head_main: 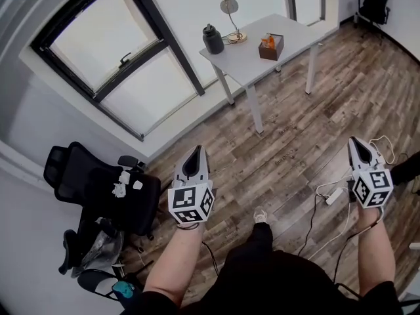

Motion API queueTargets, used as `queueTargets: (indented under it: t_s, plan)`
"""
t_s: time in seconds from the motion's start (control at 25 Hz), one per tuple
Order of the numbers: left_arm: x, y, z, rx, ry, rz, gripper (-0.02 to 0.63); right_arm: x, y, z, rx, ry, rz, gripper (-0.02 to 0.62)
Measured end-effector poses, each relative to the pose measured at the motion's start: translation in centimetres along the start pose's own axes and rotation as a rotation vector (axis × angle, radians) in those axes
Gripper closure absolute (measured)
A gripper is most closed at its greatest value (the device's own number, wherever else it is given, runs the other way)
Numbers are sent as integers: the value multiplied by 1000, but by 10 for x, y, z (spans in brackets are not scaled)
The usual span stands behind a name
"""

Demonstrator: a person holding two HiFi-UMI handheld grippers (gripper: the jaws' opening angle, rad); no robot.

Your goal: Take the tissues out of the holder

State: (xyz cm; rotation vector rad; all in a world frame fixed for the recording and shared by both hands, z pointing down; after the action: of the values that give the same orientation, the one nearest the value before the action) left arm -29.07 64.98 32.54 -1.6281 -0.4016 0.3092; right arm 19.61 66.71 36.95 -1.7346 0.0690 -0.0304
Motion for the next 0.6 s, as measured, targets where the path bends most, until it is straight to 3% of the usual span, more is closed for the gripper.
queueTargets:
  t_s: [0.36, 0.6]
  plan:
    - [-68, 13, -116, 11, -74, -20, 601, -15, 20, -87, 29, -60, 14, 590]
    - [-116, 22, -166, 22, -77, -47, 601, -19, 34, -156, 16, -98, 11, 589]
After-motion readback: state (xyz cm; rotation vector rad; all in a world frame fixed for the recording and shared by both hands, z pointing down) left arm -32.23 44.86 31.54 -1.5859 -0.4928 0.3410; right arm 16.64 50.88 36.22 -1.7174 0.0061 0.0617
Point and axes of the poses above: the fingertips, and each gripper's own axes: z backward along the fingers, x to its right, y out of its top, the point moved 10 cm from there along z, backward along the fingers, and after that the axes turned 11 degrees about -y, right-handed, at the moved point
